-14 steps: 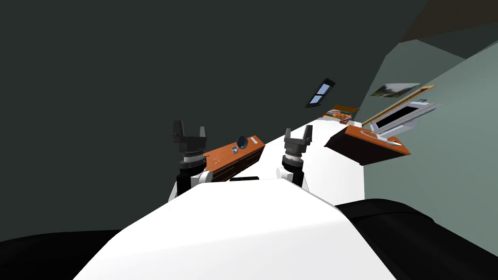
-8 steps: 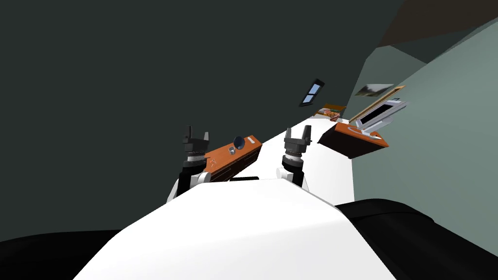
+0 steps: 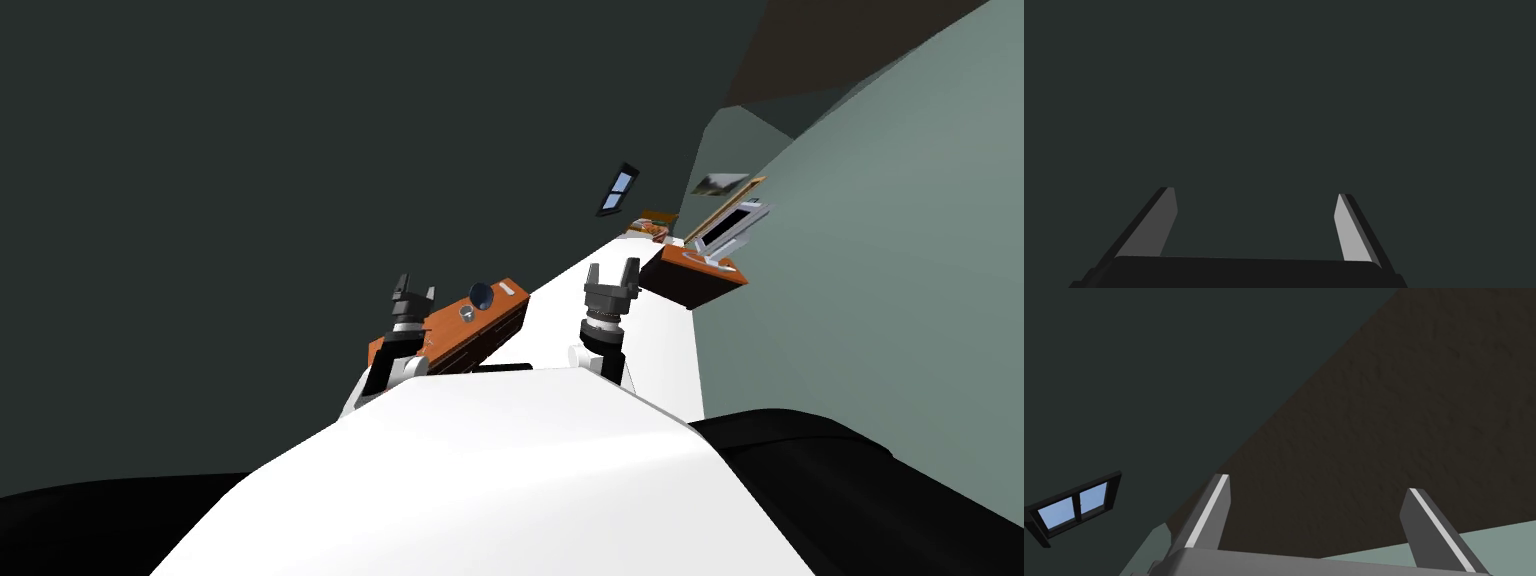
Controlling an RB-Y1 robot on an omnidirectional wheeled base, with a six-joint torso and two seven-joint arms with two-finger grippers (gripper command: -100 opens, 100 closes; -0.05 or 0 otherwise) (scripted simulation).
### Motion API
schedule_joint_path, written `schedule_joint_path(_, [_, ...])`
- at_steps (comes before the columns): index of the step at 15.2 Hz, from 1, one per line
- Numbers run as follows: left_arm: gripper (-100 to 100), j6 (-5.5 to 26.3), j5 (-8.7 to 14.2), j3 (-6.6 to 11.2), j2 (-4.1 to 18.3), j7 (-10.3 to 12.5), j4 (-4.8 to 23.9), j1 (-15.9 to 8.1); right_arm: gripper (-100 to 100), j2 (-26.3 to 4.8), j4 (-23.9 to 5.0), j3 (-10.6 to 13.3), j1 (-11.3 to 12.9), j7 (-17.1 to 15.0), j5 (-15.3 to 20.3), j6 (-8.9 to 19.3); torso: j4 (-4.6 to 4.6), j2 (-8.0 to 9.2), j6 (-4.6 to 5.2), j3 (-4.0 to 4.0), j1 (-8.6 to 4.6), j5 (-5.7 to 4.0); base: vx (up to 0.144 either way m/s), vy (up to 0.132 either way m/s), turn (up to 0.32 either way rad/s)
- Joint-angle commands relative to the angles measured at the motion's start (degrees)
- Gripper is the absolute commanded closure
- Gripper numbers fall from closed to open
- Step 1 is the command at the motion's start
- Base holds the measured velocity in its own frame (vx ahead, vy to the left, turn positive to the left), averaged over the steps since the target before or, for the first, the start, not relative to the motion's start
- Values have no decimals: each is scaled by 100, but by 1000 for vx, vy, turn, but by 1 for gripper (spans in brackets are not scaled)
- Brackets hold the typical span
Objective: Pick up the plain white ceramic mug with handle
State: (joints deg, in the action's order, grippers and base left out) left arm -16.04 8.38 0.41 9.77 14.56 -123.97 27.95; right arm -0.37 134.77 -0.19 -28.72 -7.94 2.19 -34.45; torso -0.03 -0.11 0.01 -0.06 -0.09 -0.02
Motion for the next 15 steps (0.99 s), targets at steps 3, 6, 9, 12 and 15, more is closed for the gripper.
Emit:
schedule_joint_path(3, [-100,478,435,266,320,292,465,0,0,0,0,0,0,0,0,0,0,-2,0,-1,0,0,31,-28,-210])
schedule_joint_path(6, [-100,761,617,362,438,404,691,-8,0,0,0,0,0,0,0,0,0,-2,2,-1,-3,0,32,-29,-205])
schedule_joint_path(9, [-100,1003,806,462,557,522,925,-15,0,0,0,0,0,0,0,0,-1,-6,1,-4,-3,-1,38,-26,-178])
schedule_joint_path(12, [-100,1252,1000,564,678,643,1167,-22,0,0,0,0,0,0,0,0,0,-2,0,-1,0,0,29,-18,-152])
schedule_joint_path(15, [-100,1700,1403,773,920,896,1579,-34,0,0,0,0,0,0,0,0,0,-1,2,0,-1,0,33,-24,-234])
